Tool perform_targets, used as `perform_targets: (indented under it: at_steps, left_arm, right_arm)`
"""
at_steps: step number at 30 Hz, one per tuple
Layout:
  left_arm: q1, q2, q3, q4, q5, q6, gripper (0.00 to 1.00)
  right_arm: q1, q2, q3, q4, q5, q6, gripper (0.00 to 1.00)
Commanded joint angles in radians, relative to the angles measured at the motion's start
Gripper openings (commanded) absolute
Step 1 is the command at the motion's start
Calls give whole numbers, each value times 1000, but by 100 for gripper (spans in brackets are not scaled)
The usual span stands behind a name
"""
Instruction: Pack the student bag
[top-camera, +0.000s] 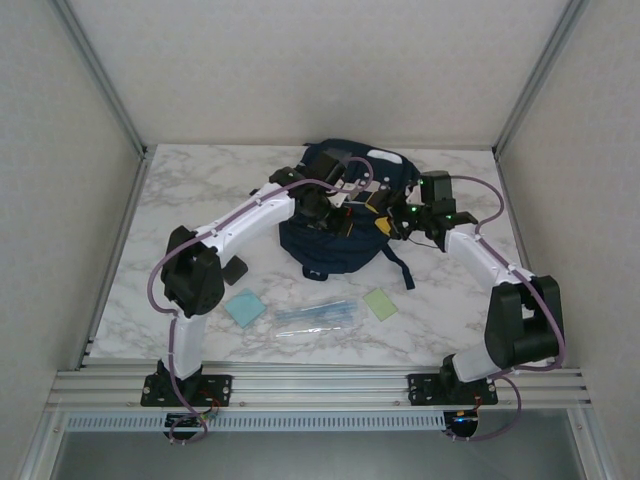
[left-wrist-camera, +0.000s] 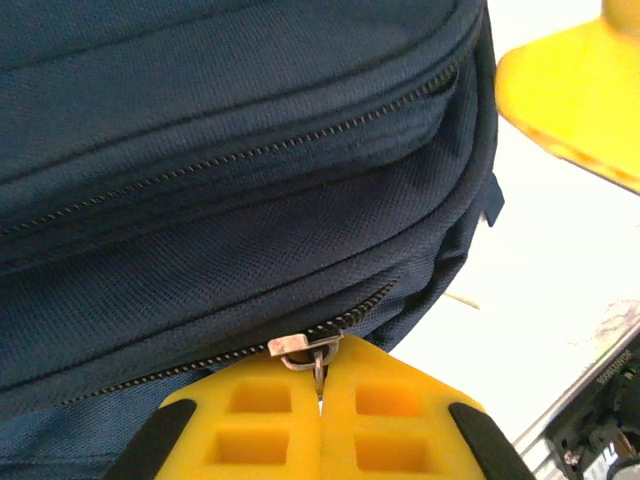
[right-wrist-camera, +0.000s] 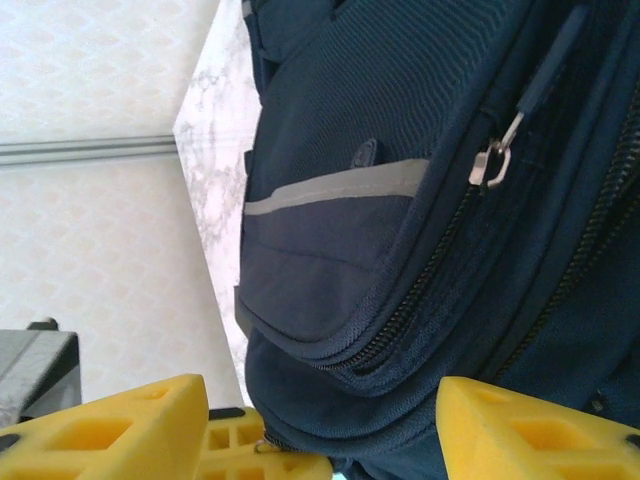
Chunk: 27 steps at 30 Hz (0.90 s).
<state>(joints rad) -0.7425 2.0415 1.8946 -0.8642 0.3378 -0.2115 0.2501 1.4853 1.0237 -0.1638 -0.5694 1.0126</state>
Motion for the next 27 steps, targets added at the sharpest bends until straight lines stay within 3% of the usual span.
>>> perform_targets:
  at_steps: [1,7,12,13,14,17,18,24,27]
  left_arm:
    - [-24,-3,47,95,-47,-15,0]
    - [-29,-3,46,113,-18,-35,0]
    - [-52,-32,25,111,31,-19,0]
    - [-57,-41,13,117,38,-17,0]
    - [-62,-49,0,122,41,-15,0]
    - [-67,-64,-40,135,24,-22,0]
    - [-66,-67,-50,132,5,-25,0]
    - [-6,-62,-103,39,-93,-51,0]
    - [52,-66,-140,-51,-177,-46,0]
  right_arm:
    - [31,-60,-19,-110,8,-35,64]
    - [35,-123,-77,-97,27,-12,66]
    - [36,-30,-101,116,52,59,64]
    - [36,0,-98,164,57,74,61]
    - [37,27,-96,204,74,92,51]
    - [39,65,-97,278,113,108,8]
    - [39,61,-102,284,129,97,0]
    - [34,-35,-126,170,268,7,0]
    - [29,-52,-127,151,281,-11,0]
